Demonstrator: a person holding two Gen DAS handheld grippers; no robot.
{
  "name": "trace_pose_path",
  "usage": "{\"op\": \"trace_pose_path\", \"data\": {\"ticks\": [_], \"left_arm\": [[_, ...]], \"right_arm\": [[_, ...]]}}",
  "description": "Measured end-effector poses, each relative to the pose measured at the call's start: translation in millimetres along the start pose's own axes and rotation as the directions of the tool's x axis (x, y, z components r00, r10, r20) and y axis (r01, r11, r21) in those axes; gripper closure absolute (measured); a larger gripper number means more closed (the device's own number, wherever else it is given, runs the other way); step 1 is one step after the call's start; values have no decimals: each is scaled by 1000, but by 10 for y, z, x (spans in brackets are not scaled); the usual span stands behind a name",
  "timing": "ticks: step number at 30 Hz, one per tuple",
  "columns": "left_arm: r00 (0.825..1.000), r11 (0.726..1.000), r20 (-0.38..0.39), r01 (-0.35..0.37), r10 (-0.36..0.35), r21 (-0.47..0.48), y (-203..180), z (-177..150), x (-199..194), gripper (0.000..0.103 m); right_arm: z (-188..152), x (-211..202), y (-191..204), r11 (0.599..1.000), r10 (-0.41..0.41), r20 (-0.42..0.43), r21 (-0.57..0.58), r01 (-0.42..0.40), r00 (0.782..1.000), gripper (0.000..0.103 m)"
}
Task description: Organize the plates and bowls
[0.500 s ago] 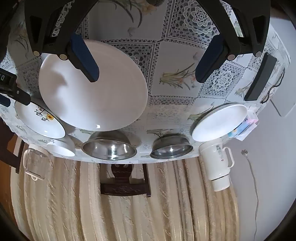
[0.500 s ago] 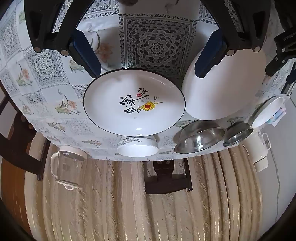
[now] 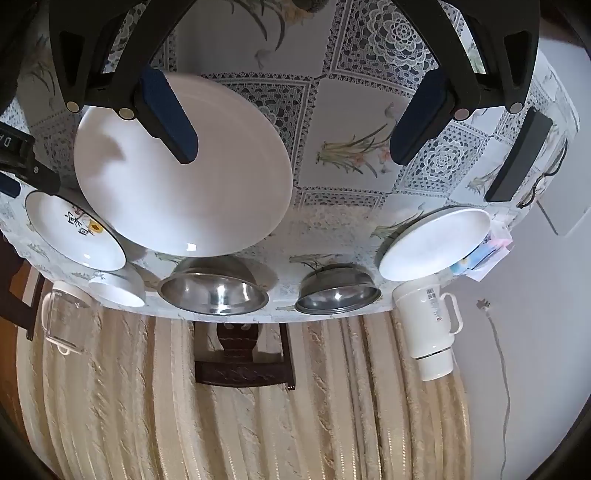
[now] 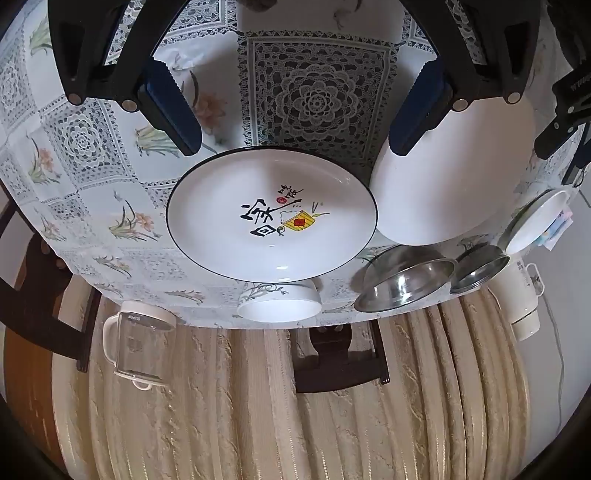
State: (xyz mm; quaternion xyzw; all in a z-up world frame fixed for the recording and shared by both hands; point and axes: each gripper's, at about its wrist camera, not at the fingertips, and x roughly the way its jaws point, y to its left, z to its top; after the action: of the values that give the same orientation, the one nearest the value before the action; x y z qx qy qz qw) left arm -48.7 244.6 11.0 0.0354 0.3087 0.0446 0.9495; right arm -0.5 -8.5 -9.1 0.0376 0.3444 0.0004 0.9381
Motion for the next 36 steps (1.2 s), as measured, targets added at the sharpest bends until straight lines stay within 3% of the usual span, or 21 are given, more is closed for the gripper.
{"op": "trace_pose_path", "data": {"ticks": [15, 24, 36], "left_arm": [[1000, 999, -9, -29, 28, -40, 39, 18, 213, 0], [999, 993, -23, -40, 38, -111, 169, 6, 242, 0], [999, 993, -25, -41, 39, -111, 173, 9, 240, 0]], "right_arm": [[13, -3, 24, 999, -43, 8, -10, 43, 999, 0], [8, -23, 31, 998, -67, 20, -1, 67, 998, 0], [10, -23, 10, 998, -64, 23, 9, 64, 998, 0]]}}
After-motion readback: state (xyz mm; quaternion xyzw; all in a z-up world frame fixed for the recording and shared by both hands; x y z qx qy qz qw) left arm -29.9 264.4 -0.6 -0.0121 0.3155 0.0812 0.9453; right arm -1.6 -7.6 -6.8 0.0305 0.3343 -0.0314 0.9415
